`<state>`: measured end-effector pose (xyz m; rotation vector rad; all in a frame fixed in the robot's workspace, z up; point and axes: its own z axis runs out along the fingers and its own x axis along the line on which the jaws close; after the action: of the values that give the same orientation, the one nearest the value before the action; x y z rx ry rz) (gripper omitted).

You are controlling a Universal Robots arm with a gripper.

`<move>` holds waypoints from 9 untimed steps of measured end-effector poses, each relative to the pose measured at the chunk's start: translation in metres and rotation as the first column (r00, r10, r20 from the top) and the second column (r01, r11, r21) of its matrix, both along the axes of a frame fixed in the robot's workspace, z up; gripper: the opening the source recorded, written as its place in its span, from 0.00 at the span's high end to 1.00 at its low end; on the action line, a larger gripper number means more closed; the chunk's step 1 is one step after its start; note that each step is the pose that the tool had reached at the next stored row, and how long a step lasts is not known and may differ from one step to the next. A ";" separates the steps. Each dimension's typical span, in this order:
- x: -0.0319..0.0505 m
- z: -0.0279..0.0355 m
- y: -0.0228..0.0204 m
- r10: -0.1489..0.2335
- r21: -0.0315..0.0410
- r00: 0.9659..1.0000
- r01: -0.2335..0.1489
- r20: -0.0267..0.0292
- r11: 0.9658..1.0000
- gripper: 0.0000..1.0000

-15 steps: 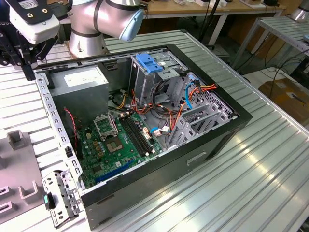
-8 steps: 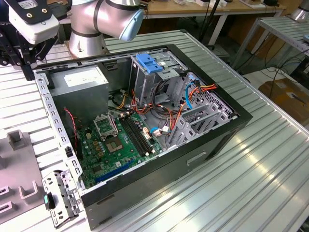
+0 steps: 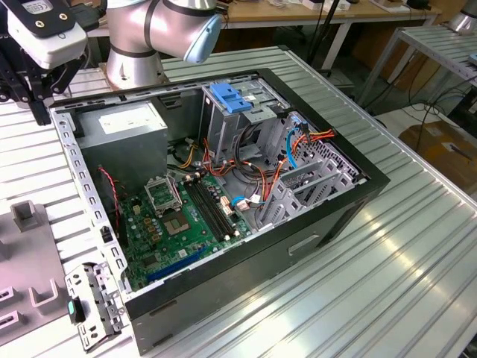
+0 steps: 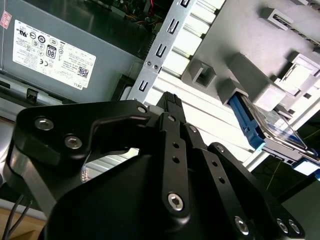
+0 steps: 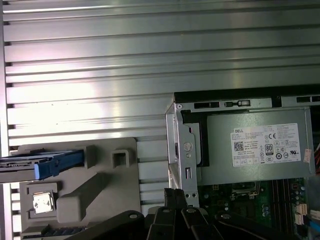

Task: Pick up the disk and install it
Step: 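Reach for the disk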

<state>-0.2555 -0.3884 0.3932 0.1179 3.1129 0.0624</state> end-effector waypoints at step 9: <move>-0.0033 0.0000 0.0000 0.000 0.000 1.000 0.000 0.000 1.000 0.89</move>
<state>-0.2588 -0.3884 0.3932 0.1180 3.1129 0.0624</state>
